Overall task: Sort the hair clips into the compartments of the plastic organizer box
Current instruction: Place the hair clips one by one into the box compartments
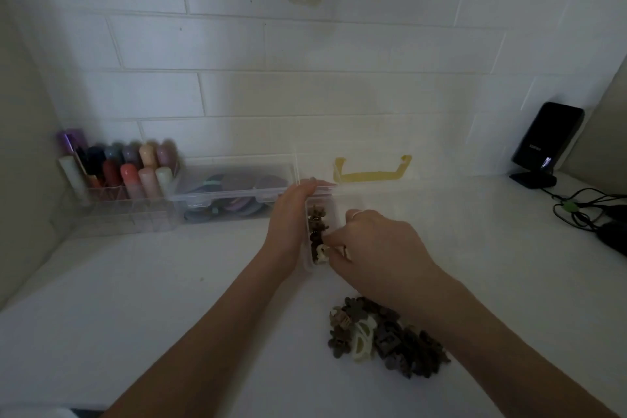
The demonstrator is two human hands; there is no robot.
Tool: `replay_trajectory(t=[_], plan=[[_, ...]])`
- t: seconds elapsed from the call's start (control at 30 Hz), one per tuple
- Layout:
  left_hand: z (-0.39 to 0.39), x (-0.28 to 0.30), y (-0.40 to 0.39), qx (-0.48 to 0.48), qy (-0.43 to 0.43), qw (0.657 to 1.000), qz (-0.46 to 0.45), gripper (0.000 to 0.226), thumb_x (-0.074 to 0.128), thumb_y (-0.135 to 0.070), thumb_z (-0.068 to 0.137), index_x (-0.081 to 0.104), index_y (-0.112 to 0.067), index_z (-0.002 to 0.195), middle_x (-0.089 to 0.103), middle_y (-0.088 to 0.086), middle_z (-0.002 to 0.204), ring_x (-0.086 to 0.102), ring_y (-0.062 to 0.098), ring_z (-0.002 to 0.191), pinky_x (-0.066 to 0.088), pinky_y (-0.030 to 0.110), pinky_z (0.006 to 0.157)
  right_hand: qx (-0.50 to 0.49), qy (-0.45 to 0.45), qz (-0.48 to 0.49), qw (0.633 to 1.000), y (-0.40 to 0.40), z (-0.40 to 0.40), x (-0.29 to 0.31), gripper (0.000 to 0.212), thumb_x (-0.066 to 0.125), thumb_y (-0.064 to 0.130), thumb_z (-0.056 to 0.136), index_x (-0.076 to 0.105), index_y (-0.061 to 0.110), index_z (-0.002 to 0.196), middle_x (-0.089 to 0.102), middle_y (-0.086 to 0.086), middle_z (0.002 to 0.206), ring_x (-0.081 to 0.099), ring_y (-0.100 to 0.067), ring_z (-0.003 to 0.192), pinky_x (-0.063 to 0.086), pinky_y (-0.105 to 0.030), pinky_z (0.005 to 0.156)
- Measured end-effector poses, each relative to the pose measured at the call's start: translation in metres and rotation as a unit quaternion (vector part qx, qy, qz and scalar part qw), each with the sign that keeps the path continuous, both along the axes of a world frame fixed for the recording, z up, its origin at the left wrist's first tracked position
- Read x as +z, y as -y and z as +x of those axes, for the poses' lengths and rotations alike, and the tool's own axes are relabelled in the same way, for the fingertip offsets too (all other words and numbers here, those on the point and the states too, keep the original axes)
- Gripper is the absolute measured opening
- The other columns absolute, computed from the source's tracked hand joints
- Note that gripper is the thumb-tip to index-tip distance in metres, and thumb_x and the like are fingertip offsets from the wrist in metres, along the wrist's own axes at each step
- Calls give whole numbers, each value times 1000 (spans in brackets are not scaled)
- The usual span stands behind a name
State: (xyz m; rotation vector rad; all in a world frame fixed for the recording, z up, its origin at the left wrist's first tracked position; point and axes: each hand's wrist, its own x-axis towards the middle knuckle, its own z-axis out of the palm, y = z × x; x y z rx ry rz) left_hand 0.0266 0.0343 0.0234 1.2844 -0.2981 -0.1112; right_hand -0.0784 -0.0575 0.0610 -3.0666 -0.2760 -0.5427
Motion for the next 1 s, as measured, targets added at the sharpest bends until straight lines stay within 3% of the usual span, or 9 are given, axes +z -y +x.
replay_trajectory(t=[0.13,0.2,0.27,0.4,0.5,0.63,0.77,0.87,1.0], plan=[[3,-1,-3,14,-12,1000,6,28,54,-48,72,73,-29,80,68,8,105,60,30,107,43,51,99,12,-42,124,991,12,0,17,20,51,36,92,65,40,106,39,16,67,44,-3,67,35,-24,61],[4,0,-4,13,-24,1000,-2,30,54,-46,77,72,-23,85,68,10,103,63,29,100,44,51,97,34,-81,156,984,18,0,25,13,58,32,88,68,37,95,47,15,57,45,-3,54,33,-20,55],[3,2,-4,10,-46,999,-7,29,51,-39,86,70,-16,86,68,13,93,63,29,88,48,47,89,71,-157,150,974,21,-6,34,7,66,32,84,71,34,88,53,18,55,48,0,49,34,-16,53],[2,3,-3,10,-55,998,-3,27,49,-36,89,69,-18,85,69,12,93,64,27,88,49,41,83,82,-300,64,948,12,-17,32,25,69,41,80,68,36,104,44,17,60,47,13,51,28,-15,50],[1,4,-3,6,-67,998,-12,26,49,-34,89,68,-16,88,67,12,94,64,26,86,50,38,80,75,-293,8,953,3,-16,19,29,67,41,81,64,41,110,37,23,65,40,5,56,26,-15,50],[2,3,-3,8,-61,998,-9,27,49,-36,89,69,-17,88,67,14,97,63,28,92,49,44,88,94,-291,24,952,4,-12,13,20,69,35,81,66,37,100,41,20,65,41,3,55,28,-16,50],[2,3,-3,15,-48,999,-16,29,52,-36,87,68,-14,94,67,10,95,63,28,94,49,39,83,158,-306,177,922,11,-6,15,20,73,24,79,63,28,95,54,10,73,47,-1,61,40,-14,58],[3,4,-4,12,-30,999,-8,34,57,-50,70,74,-23,83,68,10,99,62,30,102,44,47,95,174,-278,306,894,14,-2,12,24,75,14,78,60,20,96,58,9,77,53,-4,68,43,-11,61],[1,6,-6,-2,-11,1000,3,29,56,-50,64,74,-29,72,67,5,91,60,26,93,43,45,92,156,-197,364,897,17,1,7,25,73,10,79,55,16,95,61,12,72,55,-7,68,42,-9,61]])
